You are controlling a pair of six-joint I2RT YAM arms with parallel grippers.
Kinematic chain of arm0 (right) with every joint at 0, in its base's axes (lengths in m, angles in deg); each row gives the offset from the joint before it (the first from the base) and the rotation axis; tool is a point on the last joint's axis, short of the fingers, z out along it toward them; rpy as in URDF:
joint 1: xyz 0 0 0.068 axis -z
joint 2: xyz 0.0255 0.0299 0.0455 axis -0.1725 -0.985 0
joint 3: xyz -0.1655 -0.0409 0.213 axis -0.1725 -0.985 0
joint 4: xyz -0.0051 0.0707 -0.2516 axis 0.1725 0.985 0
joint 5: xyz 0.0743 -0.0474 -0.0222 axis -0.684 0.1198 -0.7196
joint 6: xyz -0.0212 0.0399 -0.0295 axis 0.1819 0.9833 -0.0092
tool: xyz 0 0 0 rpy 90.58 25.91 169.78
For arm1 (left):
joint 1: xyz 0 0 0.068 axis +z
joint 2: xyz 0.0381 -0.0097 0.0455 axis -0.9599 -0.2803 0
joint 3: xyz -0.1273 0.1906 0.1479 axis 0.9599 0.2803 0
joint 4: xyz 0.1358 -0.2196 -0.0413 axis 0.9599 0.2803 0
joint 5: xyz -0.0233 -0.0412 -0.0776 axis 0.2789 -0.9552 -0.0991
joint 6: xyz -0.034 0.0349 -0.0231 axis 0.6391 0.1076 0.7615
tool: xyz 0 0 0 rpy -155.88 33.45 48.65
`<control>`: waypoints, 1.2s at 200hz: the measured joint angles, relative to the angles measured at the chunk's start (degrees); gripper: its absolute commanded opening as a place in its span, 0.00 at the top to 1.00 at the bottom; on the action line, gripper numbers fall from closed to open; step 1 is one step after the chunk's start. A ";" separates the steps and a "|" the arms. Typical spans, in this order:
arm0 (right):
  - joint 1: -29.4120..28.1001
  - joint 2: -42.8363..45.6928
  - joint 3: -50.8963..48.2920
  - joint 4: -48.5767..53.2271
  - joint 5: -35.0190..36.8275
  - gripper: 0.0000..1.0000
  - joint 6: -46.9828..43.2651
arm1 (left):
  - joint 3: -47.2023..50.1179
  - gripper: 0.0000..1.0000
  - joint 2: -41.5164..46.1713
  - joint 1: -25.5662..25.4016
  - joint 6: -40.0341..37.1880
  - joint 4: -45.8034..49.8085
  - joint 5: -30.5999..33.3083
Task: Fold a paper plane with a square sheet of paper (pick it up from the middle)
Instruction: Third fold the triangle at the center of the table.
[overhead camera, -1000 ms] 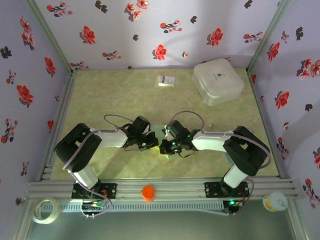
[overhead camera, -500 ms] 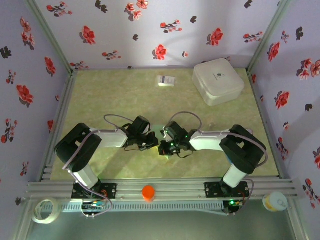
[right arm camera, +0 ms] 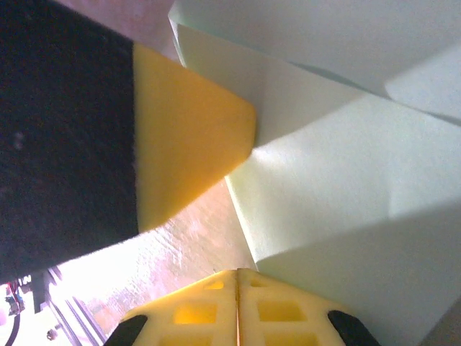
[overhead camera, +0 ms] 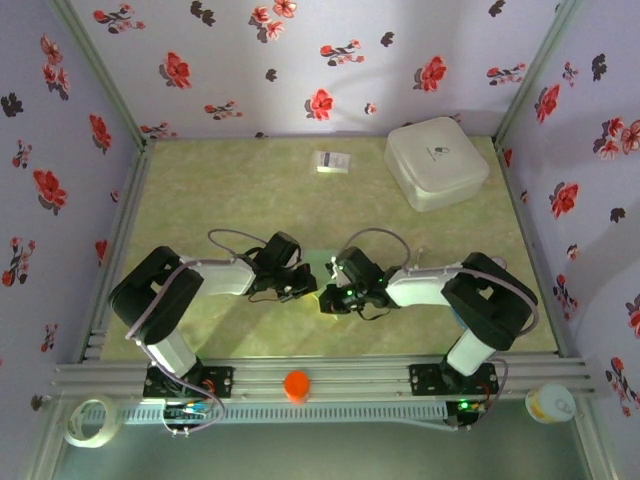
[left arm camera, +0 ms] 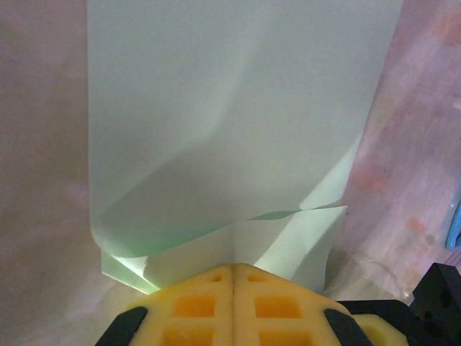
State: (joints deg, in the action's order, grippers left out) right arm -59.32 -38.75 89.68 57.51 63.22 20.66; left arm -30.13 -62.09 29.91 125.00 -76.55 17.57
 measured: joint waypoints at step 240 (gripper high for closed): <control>2.05 9.86 -1.84 0.31 1.11 0.93 6.01 | 1.25 1.00 0.57 0.59 0.00 -1.29 -0.42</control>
State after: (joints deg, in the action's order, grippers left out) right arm -57.27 -28.90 87.84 57.82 64.34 26.67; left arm -28.89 -61.52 30.50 125.00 -77.84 17.15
